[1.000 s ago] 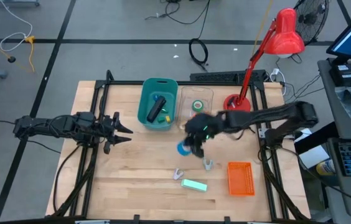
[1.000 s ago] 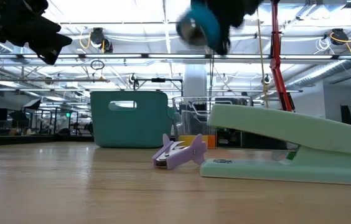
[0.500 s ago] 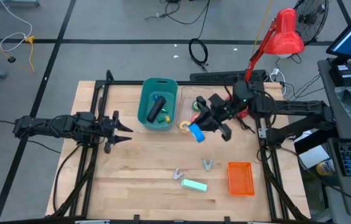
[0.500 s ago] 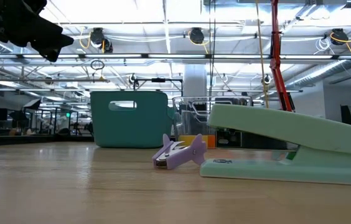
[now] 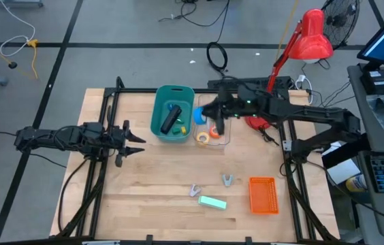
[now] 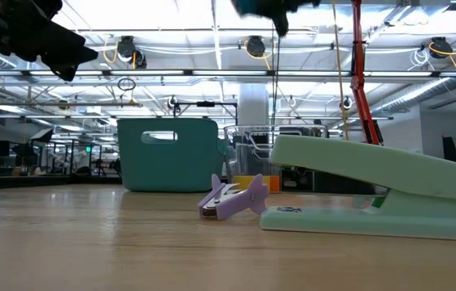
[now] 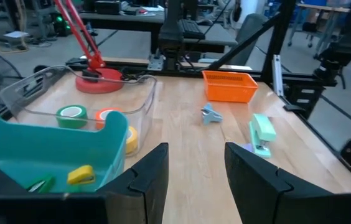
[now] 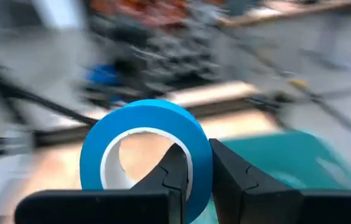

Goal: Pick and place Stapler, Stapler remover, tape
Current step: Put the blue tape into the transparent bin

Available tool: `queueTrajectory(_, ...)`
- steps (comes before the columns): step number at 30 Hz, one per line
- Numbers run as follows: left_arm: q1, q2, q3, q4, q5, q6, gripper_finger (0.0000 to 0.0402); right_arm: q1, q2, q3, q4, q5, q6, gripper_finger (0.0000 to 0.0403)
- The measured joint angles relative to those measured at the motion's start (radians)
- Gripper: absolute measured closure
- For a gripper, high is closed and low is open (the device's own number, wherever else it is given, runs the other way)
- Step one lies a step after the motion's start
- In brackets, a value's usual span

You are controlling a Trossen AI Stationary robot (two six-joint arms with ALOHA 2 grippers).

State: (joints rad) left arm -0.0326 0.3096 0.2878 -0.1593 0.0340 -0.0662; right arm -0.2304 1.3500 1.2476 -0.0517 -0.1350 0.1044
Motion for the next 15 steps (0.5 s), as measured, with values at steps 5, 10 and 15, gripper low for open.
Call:
queueTrajectory(5, 0.000, 0.000, 0.000, 0.000, -0.076, -0.027, 0.0245, -0.046, 0.070, 0.000, -0.077, 0.112, -0.056, 0.0370)
queueTrajectory(10, 0.000, 0.000, 0.000, 0.000, -0.118, -0.062, 0.0245, -0.074, 0.154, 0.000, -0.126, 0.139, -0.095, 0.0362)
queueTrajectory(15, 0.000, 0.000, 0.000, 0.000, -0.137, -0.088, 0.0245, -0.098, 0.187, 0.000, -0.264, 0.221, -0.149, 0.0368)
